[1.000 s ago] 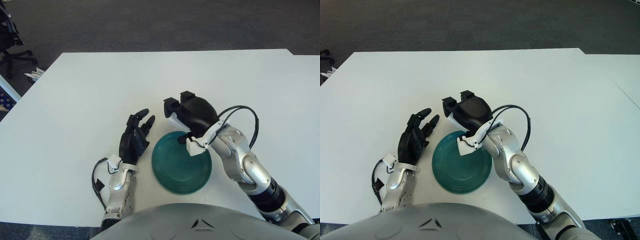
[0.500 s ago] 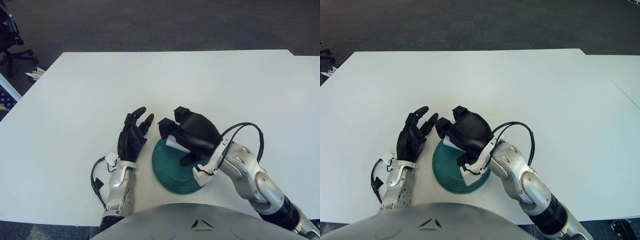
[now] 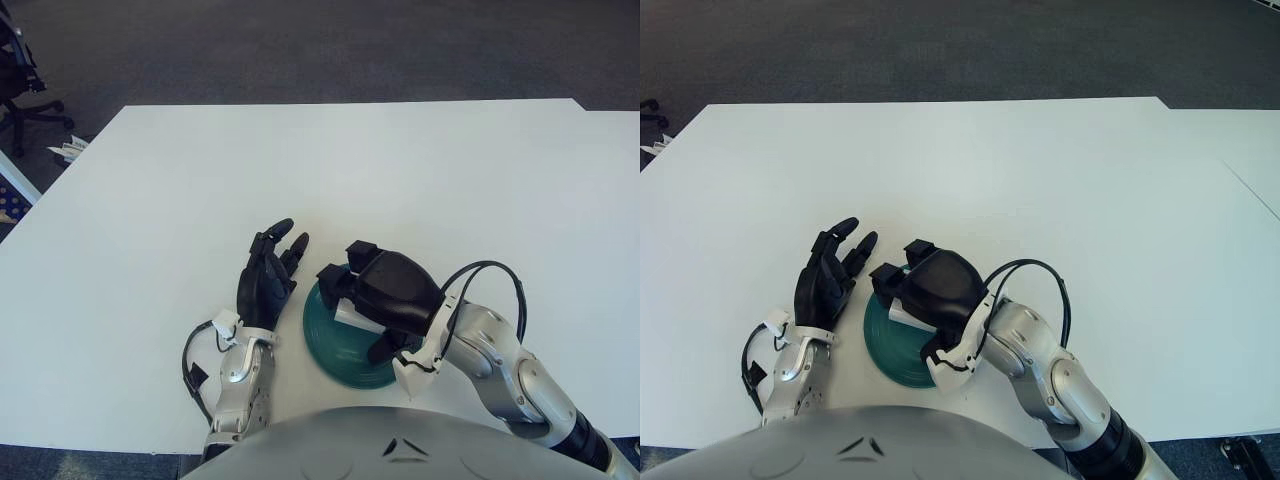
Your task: Put the charger into the plate.
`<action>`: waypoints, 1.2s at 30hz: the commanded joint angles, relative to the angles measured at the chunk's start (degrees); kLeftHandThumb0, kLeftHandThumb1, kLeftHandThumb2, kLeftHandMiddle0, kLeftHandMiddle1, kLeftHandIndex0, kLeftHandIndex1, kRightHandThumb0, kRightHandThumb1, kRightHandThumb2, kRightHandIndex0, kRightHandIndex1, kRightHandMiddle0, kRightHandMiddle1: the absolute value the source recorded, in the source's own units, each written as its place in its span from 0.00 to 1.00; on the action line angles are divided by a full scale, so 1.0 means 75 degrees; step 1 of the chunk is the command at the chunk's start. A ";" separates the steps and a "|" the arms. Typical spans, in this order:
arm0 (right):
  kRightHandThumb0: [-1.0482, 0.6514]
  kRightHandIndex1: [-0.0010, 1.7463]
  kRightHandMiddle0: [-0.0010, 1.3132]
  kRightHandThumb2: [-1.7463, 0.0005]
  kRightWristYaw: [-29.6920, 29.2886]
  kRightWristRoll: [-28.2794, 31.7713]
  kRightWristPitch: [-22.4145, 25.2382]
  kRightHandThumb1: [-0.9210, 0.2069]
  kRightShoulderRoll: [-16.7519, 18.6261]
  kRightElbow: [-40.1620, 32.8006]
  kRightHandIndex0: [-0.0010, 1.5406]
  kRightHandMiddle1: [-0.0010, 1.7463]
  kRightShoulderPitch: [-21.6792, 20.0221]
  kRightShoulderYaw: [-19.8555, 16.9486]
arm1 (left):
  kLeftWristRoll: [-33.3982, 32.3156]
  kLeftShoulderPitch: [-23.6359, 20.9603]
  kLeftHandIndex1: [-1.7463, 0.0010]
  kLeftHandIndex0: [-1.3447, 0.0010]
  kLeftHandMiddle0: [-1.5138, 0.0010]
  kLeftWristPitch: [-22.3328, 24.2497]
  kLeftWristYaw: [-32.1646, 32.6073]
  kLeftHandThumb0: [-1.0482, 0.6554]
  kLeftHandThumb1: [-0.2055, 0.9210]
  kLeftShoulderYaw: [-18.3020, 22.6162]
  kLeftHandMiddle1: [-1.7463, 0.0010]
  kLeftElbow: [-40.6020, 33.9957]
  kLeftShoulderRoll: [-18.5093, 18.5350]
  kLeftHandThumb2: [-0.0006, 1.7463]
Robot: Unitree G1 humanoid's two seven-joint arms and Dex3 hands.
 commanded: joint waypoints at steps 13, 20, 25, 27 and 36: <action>0.37 1.00 0.40 0.42 0.0214 -0.0164 -0.0256 0.37 -0.0176 0.0233 0.62 0.95 0.0087 -0.0093 | 0.0157 -0.0031 0.44 0.82 0.55 -0.0126 0.0014 0.06 1.00 -0.0075 0.95 0.0241 -0.0324 0.51; 0.37 1.00 0.40 0.41 0.0307 -0.0306 -0.0233 0.38 -0.0156 0.0259 0.62 0.95 0.0086 -0.0097 | 0.0116 -0.0037 0.44 0.82 0.54 -0.0131 -0.0031 0.05 1.00 -0.0086 0.95 0.0249 -0.0311 0.50; 0.36 1.00 0.41 0.40 0.0221 -0.0541 -0.0347 0.39 -0.0181 0.0322 0.64 0.95 0.0058 -0.0079 | 0.0099 -0.0020 0.44 0.82 0.54 -0.0085 -0.0024 0.05 1.00 -0.0105 0.95 0.0214 -0.0321 0.50; 0.36 1.00 0.41 0.40 0.0178 -0.0618 -0.0395 0.39 -0.0185 0.0339 0.64 0.96 0.0064 -0.0078 | 0.0074 -0.0003 0.43 0.81 0.54 -0.0075 -0.0036 0.04 1.00 -0.0116 0.95 0.0203 -0.0326 0.50; 0.37 1.00 0.35 0.46 0.0030 -0.0478 -0.0475 0.31 -0.0019 0.0377 0.60 0.96 0.0123 -0.0171 | -0.0027 0.0020 0.44 0.82 0.56 -0.0065 -0.0100 0.05 1.00 -0.0119 0.95 0.0240 -0.0345 0.50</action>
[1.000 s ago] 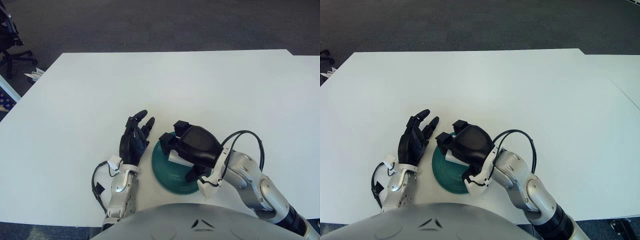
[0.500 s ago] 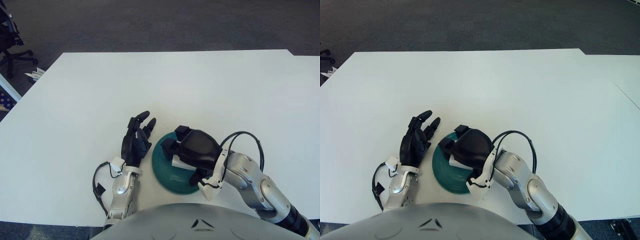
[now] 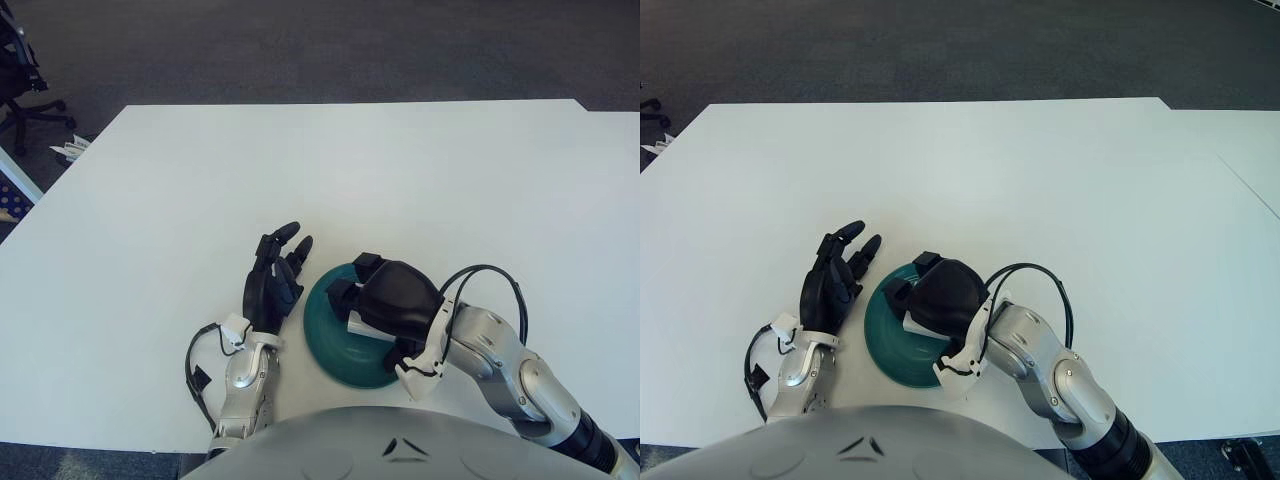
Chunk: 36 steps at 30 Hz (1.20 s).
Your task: Put the charger into the plate.
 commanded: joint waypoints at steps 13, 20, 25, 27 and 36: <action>0.01 0.23 0.01 0.43 -0.2409 0.0363 -0.0975 0.00 -0.0213 0.0425 0.09 0.40 0.1169 -0.0543 | -0.0580 0.0442 0.45 0.84 0.56 0.1013 0.0471 0.10 1.00 -0.0195 0.95 -0.0586 -0.0659 0.52; 0.00 0.03 0.00 0.37 -0.2542 0.0752 -0.0929 0.00 0.0044 0.0296 0.07 0.16 0.1257 -0.0710 | -0.0648 0.0379 0.45 0.81 0.53 0.1000 0.0477 0.10 1.00 -0.0164 0.94 -0.0568 -0.0535 0.54; 0.00 0.01 0.00 0.36 -0.2226 0.0826 -0.0725 0.00 0.0180 0.0098 0.06 0.13 0.1218 -0.0744 | -0.0687 0.0382 0.46 0.83 0.55 0.0977 0.0449 0.09 1.00 -0.0156 0.94 -0.0534 -0.0543 0.55; 0.00 0.00 0.00 0.36 -0.2268 0.0783 -0.0731 0.00 0.0201 0.0128 0.05 0.12 0.1287 -0.0721 | -0.0740 0.0390 0.47 0.84 0.56 0.0980 0.0417 0.09 1.00 -0.0175 0.94 -0.0531 -0.0560 0.56; 0.00 0.00 0.00 0.36 -0.2517 0.0661 -0.0790 0.00 0.0305 0.0131 0.03 0.10 0.1397 -0.0763 | -0.0838 0.0421 0.49 0.86 0.60 0.1023 0.0266 0.08 1.00 -0.0226 0.96 -0.0572 -0.0475 0.54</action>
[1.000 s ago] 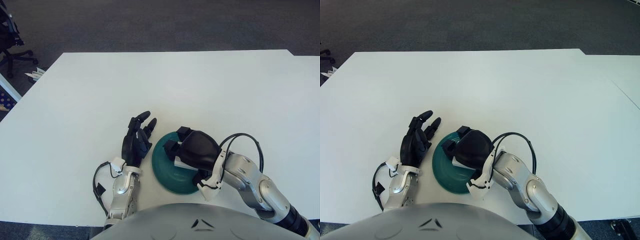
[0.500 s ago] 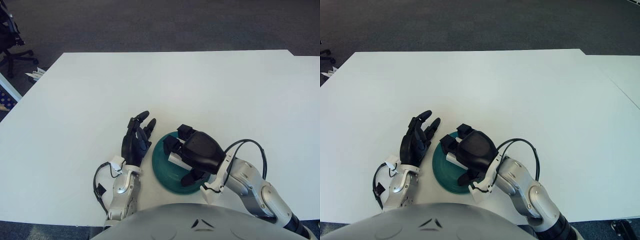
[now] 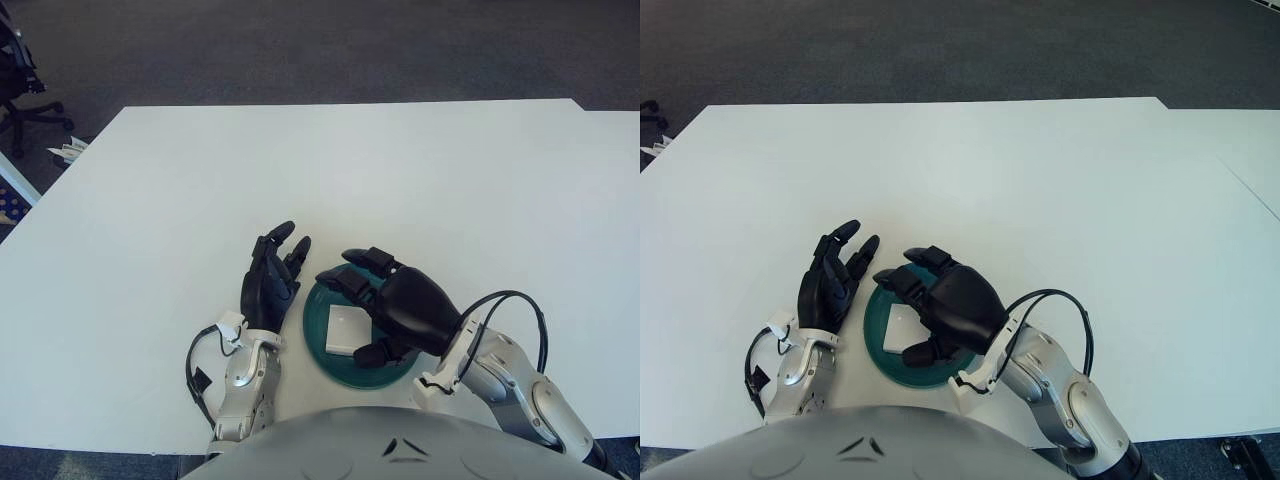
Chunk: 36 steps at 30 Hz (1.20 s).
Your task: Put the charger into the plate.
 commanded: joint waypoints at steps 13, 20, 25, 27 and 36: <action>0.00 0.00 0.00 0.35 -0.0607 -0.0435 0.0025 0.00 0.0180 0.0045 0.04 0.11 0.0019 -0.0077 | -0.0199 0.0188 0.49 0.87 0.61 0.0311 -0.0065 0.08 1.00 -0.0143 0.97 0.0017 -0.0463 0.53; 0.00 0.01 0.00 0.37 -0.0352 -0.0003 0.0333 0.00 0.0206 0.0130 0.05 0.11 -0.0117 -0.0409 | -0.0271 0.0124 0.51 0.92 0.65 0.0268 -0.0219 0.09 1.00 -0.0026 0.99 0.0165 -0.0399 0.55; 0.00 0.01 0.00 0.39 -0.0045 0.0480 0.1003 0.00 0.0542 0.0342 0.07 0.13 -0.0312 -0.0728 | -0.0094 0.0011 0.51 0.93 0.66 0.0107 -0.0143 0.09 1.00 0.0077 0.99 0.0311 -0.0399 0.56; 0.00 0.01 0.00 0.40 0.0118 0.0765 0.1321 0.00 0.0655 0.0509 0.08 0.14 -0.0491 -0.0893 | -0.0057 -0.0037 0.50 0.91 0.65 0.0033 -0.0172 0.09 1.00 0.0106 0.99 0.0375 -0.0384 0.54; 0.00 0.01 0.00 0.41 0.0359 0.4013 0.3049 0.00 0.1927 0.1043 0.11 0.14 -0.0657 -0.2284 | 0.0716 -0.0365 0.48 0.87 0.64 -0.1005 -0.0561 0.06 1.00 0.0168 0.99 0.1228 -0.0066 0.52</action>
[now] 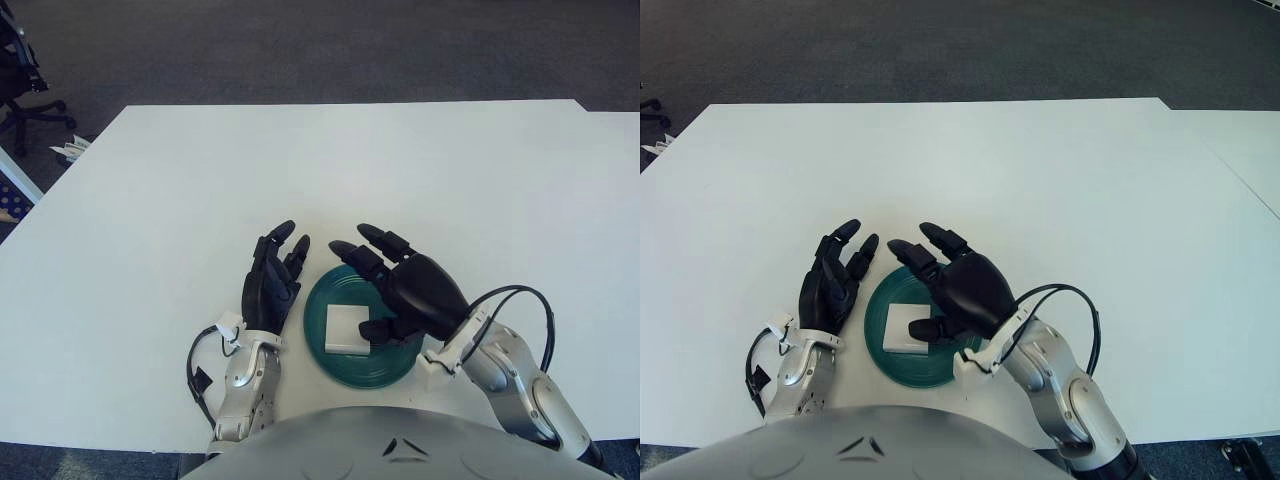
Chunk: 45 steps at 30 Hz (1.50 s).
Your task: Put the charger into the plate.
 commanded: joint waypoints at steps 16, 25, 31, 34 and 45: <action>0.02 0.00 0.00 0.42 -0.1583 0.4823 0.0387 0.00 0.2596 0.0371 0.15 0.33 0.1298 -0.2243 | 0.1543 -0.0311 0.54 0.98 0.83 -0.0506 -0.0188 0.02 1.00 0.0224 1.00 0.1258 0.0434 0.58; 0.01 0.01 0.00 0.42 -0.1569 0.5335 -0.0282 0.00 0.2320 0.1360 0.15 0.34 0.1227 -0.2708 | 0.1455 -0.0169 0.59 1.00 0.89 -0.0730 -0.0367 0.01 1.00 0.0366 1.00 0.1356 0.0417 0.58; 0.01 0.02 0.00 0.43 -0.1369 0.5447 -0.1128 0.00 0.2141 0.2005 0.18 0.34 0.1684 -0.2763 | 0.1599 0.0165 0.59 1.00 0.89 -0.0791 -0.0345 0.02 1.00 0.0400 1.00 0.1210 0.0459 0.58; 0.02 0.01 0.00 0.43 -0.1336 0.5377 -0.1480 0.00 0.2142 0.2207 0.18 0.33 0.1945 -0.2653 | 0.1719 0.0649 0.59 1.00 0.88 -0.0802 -0.0332 0.02 1.00 0.0316 1.00 0.0761 0.0527 0.58; 0.02 0.00 0.00 0.43 -0.1581 0.4955 -0.1791 0.00 0.2248 0.2088 0.16 0.31 0.2683 -0.1848 | 0.2025 0.1594 0.60 1.00 0.87 -0.0332 -0.0140 0.02 1.00 0.0430 0.99 -0.0169 0.0817 0.60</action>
